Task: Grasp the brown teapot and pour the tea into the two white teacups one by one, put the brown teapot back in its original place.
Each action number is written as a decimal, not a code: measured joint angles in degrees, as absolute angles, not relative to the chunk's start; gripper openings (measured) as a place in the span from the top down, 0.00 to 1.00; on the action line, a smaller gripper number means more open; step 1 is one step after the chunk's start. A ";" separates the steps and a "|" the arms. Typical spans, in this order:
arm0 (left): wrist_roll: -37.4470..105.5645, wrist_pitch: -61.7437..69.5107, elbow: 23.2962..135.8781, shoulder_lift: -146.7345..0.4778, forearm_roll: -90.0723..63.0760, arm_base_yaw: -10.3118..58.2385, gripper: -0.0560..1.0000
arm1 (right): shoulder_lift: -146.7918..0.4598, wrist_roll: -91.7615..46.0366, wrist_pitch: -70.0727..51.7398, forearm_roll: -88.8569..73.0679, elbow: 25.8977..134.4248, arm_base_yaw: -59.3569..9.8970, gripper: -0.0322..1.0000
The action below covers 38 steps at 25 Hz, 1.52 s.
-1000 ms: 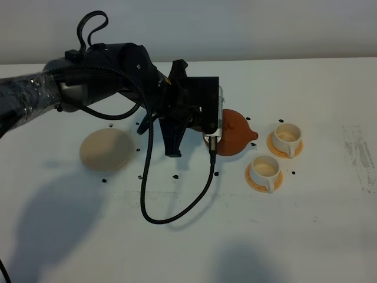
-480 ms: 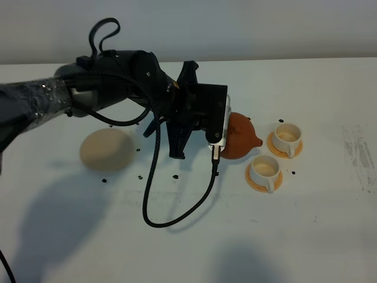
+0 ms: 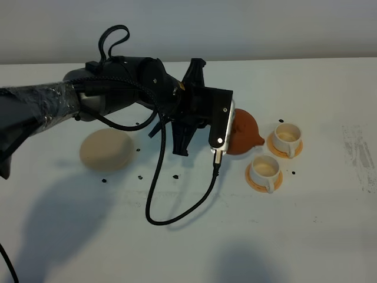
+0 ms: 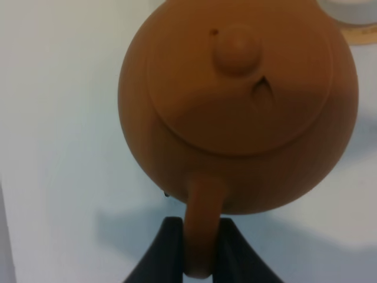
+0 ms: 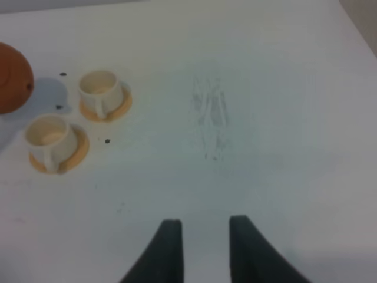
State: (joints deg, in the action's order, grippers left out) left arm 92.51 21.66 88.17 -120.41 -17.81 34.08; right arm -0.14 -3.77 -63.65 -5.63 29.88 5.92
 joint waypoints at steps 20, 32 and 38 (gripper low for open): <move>97.28 18.77 88.17 -121.20 -15.11 35.10 0.86 | -0.14 -3.77 -63.65 -5.63 29.88 5.92 0.76; 98.41 17.06 88.17 -122.21 -13.60 35.30 0.86 | -0.14 -3.77 -63.65 -5.63 29.88 5.92 0.76; 101.57 17.06 88.17 -122.25 -13.53 36.00 0.86 | -0.14 -3.77 -63.65 -5.63 29.88 5.92 0.76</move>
State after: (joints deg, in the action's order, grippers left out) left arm 101.57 17.06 88.17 -122.25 -13.53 36.00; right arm -0.14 -3.77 -63.65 -5.63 29.88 5.92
